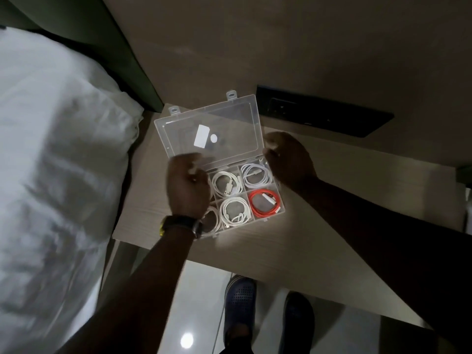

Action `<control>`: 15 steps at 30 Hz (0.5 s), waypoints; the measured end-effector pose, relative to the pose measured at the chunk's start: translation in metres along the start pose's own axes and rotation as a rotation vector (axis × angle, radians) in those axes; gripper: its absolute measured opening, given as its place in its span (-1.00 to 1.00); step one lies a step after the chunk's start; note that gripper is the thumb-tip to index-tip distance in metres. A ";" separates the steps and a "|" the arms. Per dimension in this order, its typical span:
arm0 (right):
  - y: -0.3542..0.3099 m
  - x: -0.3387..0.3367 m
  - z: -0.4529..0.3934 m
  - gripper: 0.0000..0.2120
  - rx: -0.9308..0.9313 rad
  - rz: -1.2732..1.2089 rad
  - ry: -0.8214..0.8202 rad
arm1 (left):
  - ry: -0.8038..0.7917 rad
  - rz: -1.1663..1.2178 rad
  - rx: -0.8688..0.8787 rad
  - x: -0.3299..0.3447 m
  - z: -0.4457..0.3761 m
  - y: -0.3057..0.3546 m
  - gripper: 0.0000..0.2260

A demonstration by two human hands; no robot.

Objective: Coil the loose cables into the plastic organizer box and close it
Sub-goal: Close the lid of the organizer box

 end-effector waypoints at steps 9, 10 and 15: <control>-0.007 -0.009 -0.003 -0.63 0.368 -1.032 0.047 | -0.098 0.683 -0.460 -0.040 -0.022 -0.045 -0.60; 0.000 -0.009 0.011 -0.65 0.329 -0.966 0.043 | -0.139 0.623 -0.408 -0.042 -0.010 -0.044 -0.58; 0.029 0.017 0.077 -0.67 0.036 -0.306 -0.174 | -0.385 -0.009 0.122 -0.025 0.053 -0.049 -0.69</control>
Point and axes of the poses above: each hand's wrist, its own z-axis away from the middle knuckle, its own x-axis out of the palm, y = z × x, the point moved 8 cm from there along -z, towards the middle knuckle, and after that the axes turned 5 degrees about -x, right-handed, at the moved point
